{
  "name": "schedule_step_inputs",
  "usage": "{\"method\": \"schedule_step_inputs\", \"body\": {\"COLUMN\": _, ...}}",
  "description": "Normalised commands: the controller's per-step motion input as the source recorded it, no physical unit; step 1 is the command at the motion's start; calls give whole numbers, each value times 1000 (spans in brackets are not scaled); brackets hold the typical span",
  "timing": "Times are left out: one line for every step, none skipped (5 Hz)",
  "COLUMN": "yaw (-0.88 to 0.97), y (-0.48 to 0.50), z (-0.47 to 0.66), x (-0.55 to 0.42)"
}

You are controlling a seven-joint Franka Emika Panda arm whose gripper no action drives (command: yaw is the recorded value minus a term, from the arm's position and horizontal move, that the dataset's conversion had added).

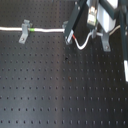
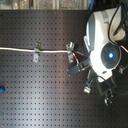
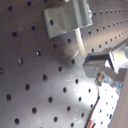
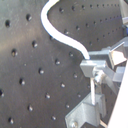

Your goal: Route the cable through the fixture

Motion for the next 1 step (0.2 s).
{"method": "schedule_step_inputs", "body": {"yaw": 0, "y": 10, "z": 58, "x": 20}}
